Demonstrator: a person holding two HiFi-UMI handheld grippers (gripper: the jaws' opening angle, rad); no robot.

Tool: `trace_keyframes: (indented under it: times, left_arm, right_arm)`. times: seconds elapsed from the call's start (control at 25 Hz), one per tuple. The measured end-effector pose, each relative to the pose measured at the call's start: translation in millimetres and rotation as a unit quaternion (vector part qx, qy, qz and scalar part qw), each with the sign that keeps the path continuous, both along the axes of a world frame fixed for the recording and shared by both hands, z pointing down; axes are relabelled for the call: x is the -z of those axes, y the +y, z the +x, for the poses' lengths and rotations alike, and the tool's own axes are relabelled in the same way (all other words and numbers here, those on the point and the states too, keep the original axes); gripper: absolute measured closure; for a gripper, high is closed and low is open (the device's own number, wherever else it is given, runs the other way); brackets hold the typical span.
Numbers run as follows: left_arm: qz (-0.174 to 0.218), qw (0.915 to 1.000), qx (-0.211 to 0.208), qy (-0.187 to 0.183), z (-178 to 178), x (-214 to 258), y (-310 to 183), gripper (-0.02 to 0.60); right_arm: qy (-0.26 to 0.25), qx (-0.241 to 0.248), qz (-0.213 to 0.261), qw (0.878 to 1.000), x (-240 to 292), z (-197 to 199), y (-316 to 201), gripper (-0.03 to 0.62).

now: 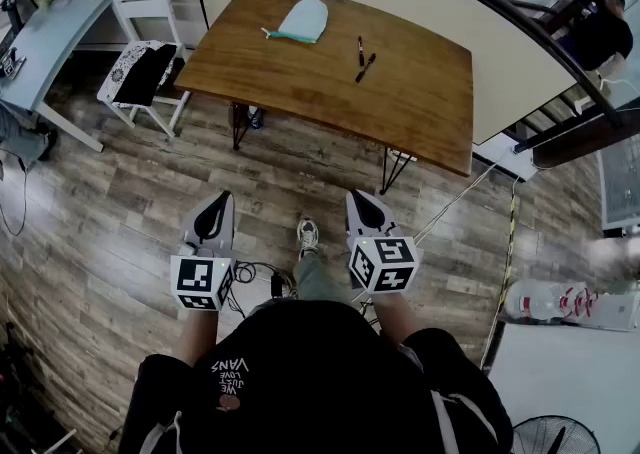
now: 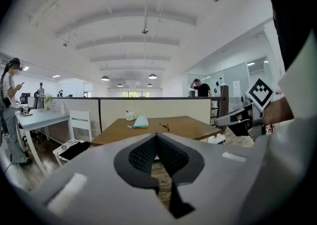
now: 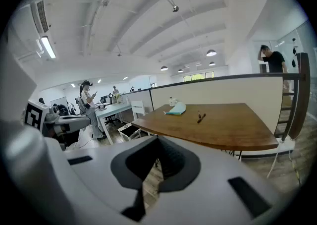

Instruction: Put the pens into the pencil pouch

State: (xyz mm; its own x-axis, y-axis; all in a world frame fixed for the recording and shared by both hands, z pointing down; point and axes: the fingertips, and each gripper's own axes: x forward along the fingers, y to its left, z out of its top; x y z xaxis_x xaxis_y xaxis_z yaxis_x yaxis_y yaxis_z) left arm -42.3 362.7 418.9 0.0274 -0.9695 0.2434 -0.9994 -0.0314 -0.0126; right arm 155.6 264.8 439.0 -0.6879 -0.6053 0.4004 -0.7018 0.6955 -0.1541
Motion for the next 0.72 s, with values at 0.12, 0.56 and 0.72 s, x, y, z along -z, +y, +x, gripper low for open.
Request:
trace_keyframes:
  times: [0.12,0.56,0.72]
  left_arm:
    - [-0.005,1.0,0.0,0.0,0,-2,-12,0.571]
    - [-0.01,0.9986,-0.044,0.029,4,-12,-86,0.562]
    - [-0.021,0.9975,-0.06,0.032,5,-17,-129,0.414]
  right_arm:
    - [-0.001,-0.002,-0.002,1.0,-1,0,-11,0.583]
    - [-0.015,-0.017,-0.03,0.999,-13,-8,-84,0.58]
    - [-0.024,-0.021,-0.035,0.999,-17,-11,-121,0.58]
